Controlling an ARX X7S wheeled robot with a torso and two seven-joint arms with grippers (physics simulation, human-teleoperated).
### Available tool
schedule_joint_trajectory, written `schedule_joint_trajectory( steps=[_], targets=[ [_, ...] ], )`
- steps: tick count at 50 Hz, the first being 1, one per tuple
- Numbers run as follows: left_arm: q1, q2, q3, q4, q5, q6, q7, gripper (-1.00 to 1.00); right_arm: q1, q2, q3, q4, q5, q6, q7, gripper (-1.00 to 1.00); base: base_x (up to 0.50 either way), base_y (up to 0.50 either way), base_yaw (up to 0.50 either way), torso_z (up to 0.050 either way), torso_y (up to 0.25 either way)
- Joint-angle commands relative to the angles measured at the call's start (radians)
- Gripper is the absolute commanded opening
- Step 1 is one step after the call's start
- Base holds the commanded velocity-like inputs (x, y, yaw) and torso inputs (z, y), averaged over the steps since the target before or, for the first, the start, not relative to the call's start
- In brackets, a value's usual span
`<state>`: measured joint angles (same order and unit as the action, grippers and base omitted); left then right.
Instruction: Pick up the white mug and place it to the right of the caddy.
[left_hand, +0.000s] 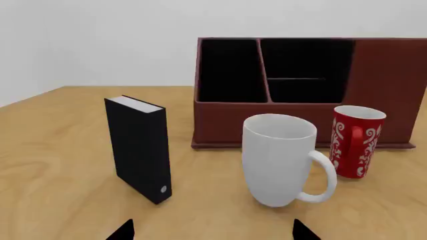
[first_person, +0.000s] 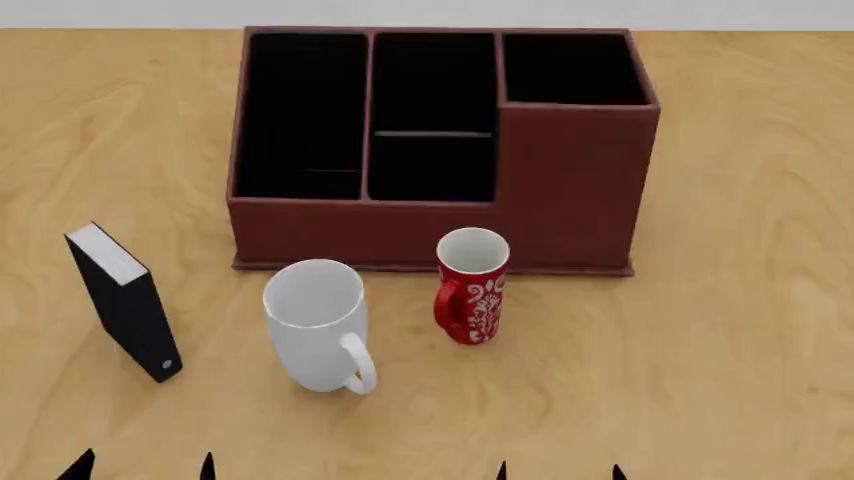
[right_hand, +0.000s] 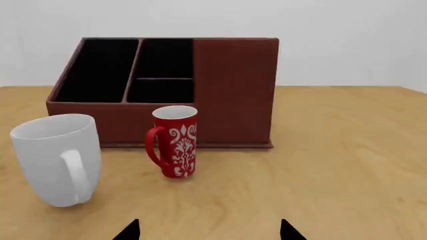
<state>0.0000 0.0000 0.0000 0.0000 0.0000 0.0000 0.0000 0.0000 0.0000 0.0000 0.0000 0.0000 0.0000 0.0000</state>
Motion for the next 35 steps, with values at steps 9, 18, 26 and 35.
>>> schedule_joint_trajectory(
  steps=[9, 18, 26, 35],
  targets=[
    [0.005, -0.036, 0.041, 0.023, -0.042, -0.012, -0.044, 1.0, 0.004, 0.037, -0.04, -0.01, 0.034, 0.021, 0.047, 1.0, 0.0, 0.0, 0.0, 0.0, 0.0],
    [0.002, -0.053, 0.066, 0.013, -0.046, -0.006, -0.076, 1.0, 0.007, 0.058, -0.059, -0.01, 0.045, 0.034, 0.069, 1.0, 0.0, 0.0, 0.0, 0.0, 0.0],
    [-0.012, -0.086, 0.082, 0.146, -0.036, -0.082, -0.087, 1.0, 0.032, 0.09, -0.054, -0.074, 0.061, 0.083, 0.077, 1.0, 0.0, 0.0, 0.0, 0.0, 0.0],
    [-0.14, -0.131, 0.092, 0.436, -0.023, -0.28, -0.093, 1.0, 0.13, 0.145, -0.024, -0.381, 0.073, 0.277, 0.095, 1.0, 0.0, 0.0, 0.0, 0.0, 0.0]
  ],
)
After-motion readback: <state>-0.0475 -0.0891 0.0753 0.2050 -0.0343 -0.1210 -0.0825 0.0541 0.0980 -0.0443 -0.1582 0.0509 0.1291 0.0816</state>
